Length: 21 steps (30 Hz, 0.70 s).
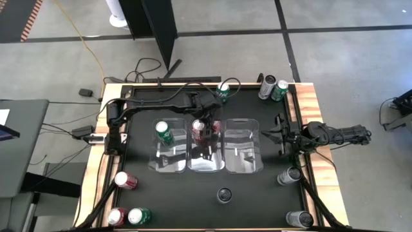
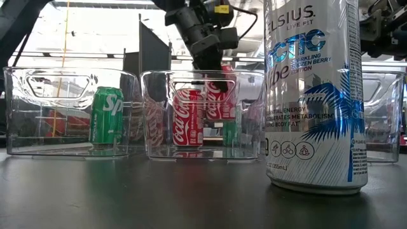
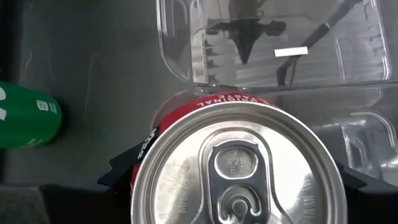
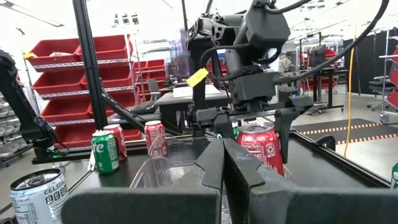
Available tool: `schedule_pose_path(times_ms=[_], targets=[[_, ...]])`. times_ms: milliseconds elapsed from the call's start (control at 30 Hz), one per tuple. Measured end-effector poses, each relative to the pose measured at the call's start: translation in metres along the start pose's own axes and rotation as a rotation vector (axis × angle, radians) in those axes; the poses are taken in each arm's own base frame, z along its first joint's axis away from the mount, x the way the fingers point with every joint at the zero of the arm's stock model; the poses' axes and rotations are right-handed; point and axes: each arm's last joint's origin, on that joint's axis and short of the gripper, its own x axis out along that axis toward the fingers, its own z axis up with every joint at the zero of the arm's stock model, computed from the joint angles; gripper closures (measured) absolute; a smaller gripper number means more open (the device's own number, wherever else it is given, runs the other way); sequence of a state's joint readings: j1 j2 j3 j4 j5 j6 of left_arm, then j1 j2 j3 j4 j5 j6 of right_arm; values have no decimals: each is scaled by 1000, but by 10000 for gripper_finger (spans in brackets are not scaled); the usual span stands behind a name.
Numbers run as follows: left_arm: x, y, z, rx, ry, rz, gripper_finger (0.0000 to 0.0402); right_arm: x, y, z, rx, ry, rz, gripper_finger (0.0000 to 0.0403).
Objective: Sort soda cans
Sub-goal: Put the top red soda can into the middle transparent bin
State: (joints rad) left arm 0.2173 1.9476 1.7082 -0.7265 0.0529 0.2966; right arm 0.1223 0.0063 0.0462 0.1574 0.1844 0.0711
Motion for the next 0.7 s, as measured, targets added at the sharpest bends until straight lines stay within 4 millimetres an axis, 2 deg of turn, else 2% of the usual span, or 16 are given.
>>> schedule_pose_path(times_ms=[333, 567, 700], targets=[[16, -4, -14, -8, 15, -33, 105, 0, 0, 0, 0, 0, 0, 374], [16, -3, -12, -16, -8, -27, 105, 0, 0, 0, 0, 0, 0, 374], [35, -3, -16, -30, 22, -38, 105, 0, 0, 0, 0, 0, 0, 374]])
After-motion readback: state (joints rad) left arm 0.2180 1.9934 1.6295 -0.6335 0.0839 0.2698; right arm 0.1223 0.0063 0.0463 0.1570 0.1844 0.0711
